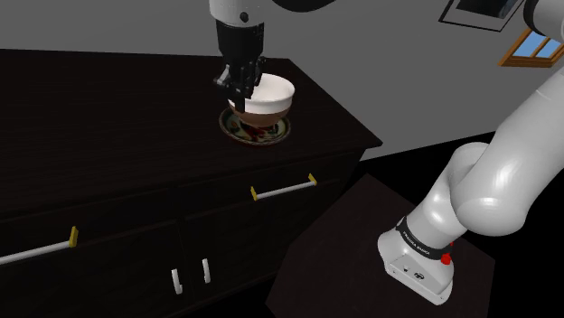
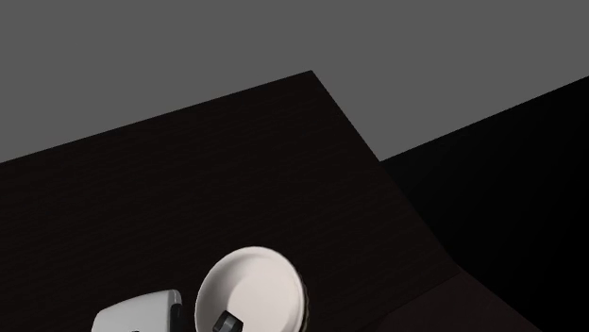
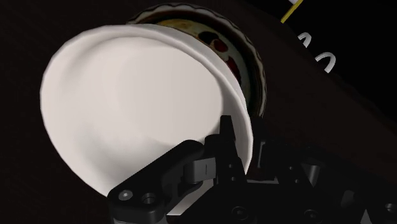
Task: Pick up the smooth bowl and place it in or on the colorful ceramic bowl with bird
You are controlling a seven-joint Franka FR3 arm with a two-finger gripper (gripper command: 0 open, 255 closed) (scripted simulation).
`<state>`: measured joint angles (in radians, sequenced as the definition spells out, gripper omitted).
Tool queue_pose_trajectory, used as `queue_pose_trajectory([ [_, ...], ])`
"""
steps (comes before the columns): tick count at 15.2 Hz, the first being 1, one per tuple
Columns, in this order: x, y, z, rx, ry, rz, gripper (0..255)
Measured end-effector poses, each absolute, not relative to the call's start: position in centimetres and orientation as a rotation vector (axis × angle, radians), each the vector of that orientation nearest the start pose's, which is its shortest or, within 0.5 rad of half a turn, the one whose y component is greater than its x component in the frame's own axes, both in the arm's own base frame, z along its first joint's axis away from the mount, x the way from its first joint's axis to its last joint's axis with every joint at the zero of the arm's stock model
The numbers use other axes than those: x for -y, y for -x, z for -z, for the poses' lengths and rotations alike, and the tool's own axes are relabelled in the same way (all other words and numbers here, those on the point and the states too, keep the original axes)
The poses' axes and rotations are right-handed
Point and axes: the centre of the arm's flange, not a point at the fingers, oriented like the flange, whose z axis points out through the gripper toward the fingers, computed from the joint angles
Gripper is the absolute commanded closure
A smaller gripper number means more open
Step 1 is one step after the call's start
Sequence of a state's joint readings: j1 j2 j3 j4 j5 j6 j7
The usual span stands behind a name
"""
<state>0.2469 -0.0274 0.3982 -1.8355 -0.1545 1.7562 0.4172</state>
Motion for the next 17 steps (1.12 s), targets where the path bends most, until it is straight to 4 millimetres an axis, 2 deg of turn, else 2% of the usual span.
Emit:
queue_pose_trajectory([
  [3,-32.1,-44.6,-51.7,0.429,3.28,0.058,255],
  [8,-32.0,-44.6,-51.5,0.429,3.28,0.059,255],
  [9,-32.0,-44.6,-51.5,0.429,3.28,0.059,0],
  [15,-32.0,-44.6,-51.5,0.429,3.28,0.06,0],
  [17,-32.1,-44.3,-52.9,0.429,3.279,0.061,0],
])
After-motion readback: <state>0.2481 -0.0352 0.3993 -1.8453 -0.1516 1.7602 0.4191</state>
